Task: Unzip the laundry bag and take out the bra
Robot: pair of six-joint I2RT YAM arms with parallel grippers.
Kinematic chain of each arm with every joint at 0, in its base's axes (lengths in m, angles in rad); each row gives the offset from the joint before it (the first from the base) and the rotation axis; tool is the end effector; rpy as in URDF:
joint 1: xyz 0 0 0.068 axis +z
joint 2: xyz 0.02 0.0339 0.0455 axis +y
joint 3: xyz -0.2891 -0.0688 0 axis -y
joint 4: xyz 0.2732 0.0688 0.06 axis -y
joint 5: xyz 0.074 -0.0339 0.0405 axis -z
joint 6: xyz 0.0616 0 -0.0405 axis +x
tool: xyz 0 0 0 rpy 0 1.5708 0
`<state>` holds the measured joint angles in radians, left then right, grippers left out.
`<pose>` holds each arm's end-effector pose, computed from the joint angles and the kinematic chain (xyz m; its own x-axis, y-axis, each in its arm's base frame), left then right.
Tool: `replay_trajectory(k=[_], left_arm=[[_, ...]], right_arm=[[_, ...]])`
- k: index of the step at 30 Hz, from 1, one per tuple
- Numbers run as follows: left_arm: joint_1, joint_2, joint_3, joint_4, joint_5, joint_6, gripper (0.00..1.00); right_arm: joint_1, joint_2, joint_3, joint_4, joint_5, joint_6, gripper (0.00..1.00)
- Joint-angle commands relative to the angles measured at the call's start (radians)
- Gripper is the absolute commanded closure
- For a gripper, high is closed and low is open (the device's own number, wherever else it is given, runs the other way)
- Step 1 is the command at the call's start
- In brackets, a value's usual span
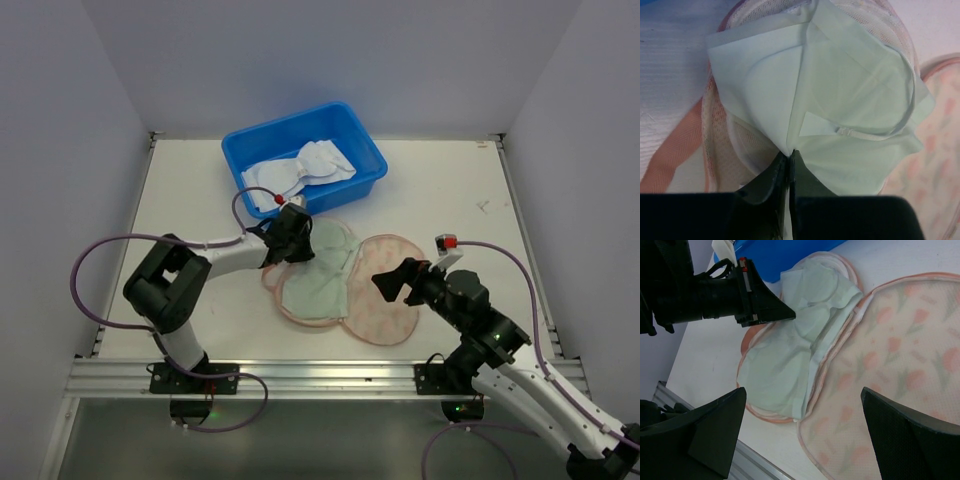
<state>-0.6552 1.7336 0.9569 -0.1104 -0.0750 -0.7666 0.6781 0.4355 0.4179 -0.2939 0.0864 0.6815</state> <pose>0.3115 -0.2336 0.1451 -0.8382 -0.2283 -0.4953 -0.0158 0.9180 -0.3963 0.1287 0.0968 0.2492 -0.5388 0.3719 -0.7559 -0.2853 0.7637 0.5791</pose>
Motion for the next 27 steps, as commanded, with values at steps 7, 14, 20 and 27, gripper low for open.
replay_trajectory(k=[7, 14, 20, 27], left_arm=[[-0.064, -0.221, 0.014, 0.051, 0.018, 0.105, 1.0], [-0.063, -0.442, 0.109, -0.009, 0.049, 0.214, 1.0], [-0.055, -0.488, 0.364, -0.135, 0.026, 0.395, 1.0], [0.182, -0.447, 0.557, -0.086, 0.157, 0.575, 1.0]], right_arm=[[-0.005, -0.055, 0.004, -0.033, 0.03, -0.01, 0.01], [-0.003, -0.145, -0.001, -0.037, 0.064, -0.02, 0.01], [-0.005, -0.256, -0.01, -0.037, 0.096, -0.043, 0.01], [-0.005, -0.304, -0.011, -0.037, 0.116, -0.082, 0.01]])
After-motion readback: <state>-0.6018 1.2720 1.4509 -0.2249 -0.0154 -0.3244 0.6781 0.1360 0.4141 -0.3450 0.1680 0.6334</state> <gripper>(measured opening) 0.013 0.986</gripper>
